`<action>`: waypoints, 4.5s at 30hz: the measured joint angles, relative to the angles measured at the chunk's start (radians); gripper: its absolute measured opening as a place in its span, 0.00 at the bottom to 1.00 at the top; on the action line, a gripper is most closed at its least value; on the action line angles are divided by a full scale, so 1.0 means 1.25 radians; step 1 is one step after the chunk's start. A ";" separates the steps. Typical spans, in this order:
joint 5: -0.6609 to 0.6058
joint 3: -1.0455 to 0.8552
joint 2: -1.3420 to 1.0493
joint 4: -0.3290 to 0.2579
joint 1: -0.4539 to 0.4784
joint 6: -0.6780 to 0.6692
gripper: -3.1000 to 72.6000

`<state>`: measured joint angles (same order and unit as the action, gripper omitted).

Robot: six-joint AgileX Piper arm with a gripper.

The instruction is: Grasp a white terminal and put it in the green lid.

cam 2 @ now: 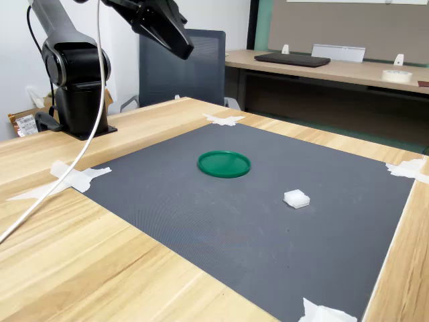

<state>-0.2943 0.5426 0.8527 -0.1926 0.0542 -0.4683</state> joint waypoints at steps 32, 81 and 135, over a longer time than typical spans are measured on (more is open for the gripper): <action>-0.284 0.430 0.416 0.004 -0.045 -0.139 0.00; -0.569 0.763 0.683 0.068 -0.054 -0.474 0.51; -0.625 0.897 1.016 0.154 -0.119 -0.409 0.85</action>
<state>-1.0754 1.6639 2.1221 0.0000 -0.0951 -0.9796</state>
